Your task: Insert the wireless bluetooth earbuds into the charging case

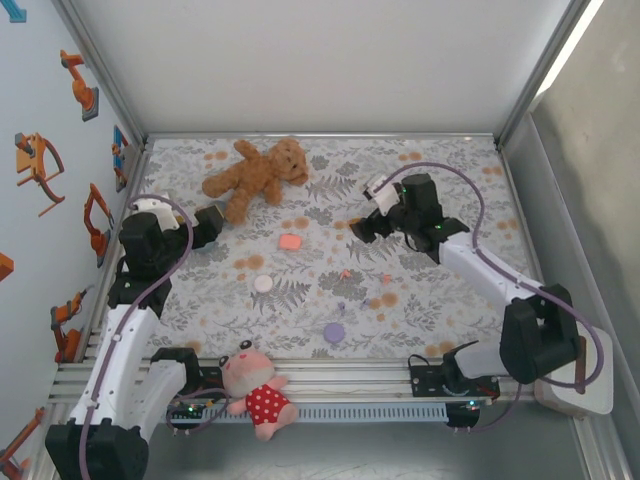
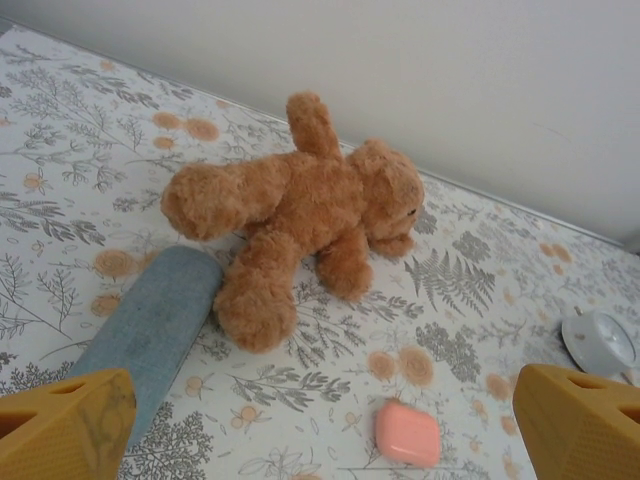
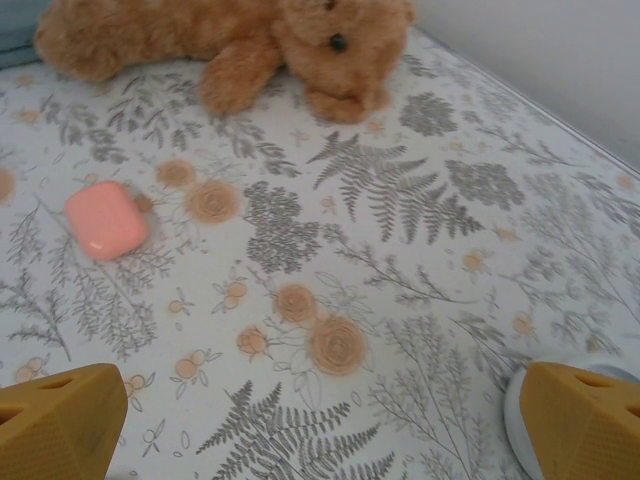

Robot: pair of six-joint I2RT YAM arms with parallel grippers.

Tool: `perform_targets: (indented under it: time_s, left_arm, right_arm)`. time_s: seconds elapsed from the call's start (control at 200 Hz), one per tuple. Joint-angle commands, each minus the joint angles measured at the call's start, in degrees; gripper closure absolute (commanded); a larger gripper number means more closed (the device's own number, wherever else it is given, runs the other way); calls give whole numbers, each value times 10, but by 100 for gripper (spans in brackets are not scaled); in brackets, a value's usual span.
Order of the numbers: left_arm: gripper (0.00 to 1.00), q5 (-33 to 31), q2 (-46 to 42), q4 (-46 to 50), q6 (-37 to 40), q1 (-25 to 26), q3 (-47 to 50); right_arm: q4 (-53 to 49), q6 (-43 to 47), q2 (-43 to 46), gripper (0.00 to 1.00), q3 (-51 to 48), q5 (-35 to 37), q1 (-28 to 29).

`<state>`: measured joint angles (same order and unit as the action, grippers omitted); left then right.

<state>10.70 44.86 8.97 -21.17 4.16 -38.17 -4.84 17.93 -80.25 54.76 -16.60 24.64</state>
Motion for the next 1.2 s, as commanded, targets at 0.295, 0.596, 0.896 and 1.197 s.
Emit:
perform_targets:
  time_s: [0.295, 0.596, 0.896, 1.197]
  left_arm:
    - [4, -15, -53, 33, 21, 4, 21]
    - [4, -19, -50, 28, 19, 2, 18]
    - [4, -17, -45, 30, 17, 1, 17]
    - [4, -11, -45, 37, 17, 1, 13]
  right_arm:
    - [-202, 185, -221, 1, 249, 31, 123]
    - [-300, 228, -357, 1, 383, 76, 176]
    - [-354, 226, -434, 2, 465, 87, 196]
    - [-401, 192, -509, 6, 556, 83, 203]
